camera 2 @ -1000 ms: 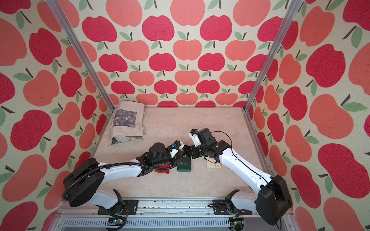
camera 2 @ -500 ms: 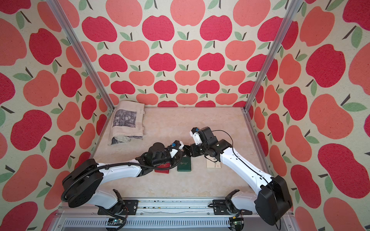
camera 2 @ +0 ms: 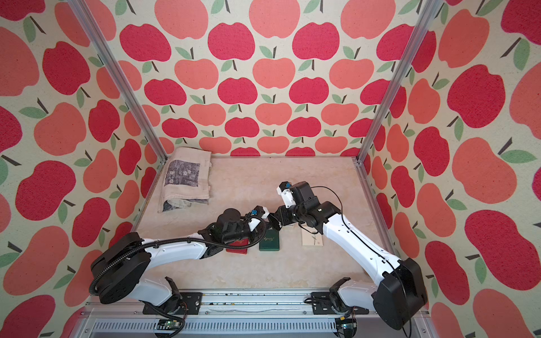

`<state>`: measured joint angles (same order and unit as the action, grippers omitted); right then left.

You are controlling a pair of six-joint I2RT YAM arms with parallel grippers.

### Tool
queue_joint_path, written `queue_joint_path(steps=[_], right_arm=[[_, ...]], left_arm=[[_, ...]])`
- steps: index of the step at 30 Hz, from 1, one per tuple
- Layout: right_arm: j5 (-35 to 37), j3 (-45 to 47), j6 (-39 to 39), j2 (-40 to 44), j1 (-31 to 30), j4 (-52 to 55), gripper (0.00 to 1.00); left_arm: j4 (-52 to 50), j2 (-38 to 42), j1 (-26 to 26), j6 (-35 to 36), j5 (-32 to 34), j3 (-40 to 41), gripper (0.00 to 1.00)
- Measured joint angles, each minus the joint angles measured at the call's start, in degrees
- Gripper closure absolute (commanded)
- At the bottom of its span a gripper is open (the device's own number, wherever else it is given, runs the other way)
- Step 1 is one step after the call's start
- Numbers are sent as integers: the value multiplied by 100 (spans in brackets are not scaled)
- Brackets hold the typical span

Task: Take the necklace out of the lift-off lid jewelry box
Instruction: Pick up the necklace from the inner lining.

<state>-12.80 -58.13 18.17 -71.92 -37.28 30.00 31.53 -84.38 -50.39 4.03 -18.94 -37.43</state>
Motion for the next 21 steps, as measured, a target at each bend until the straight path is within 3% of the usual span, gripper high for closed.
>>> queue_joint_path(steps=[8, 21], right_arm=[[-118, 2, -289, 101, 111, 267, 60], [-619, 74, -678, 273, 142, 494, 69]], left_arm=[[9, 234, 0, 76, -111, 87, 100], [0, 446, 0, 291, -258, 175, 100]])
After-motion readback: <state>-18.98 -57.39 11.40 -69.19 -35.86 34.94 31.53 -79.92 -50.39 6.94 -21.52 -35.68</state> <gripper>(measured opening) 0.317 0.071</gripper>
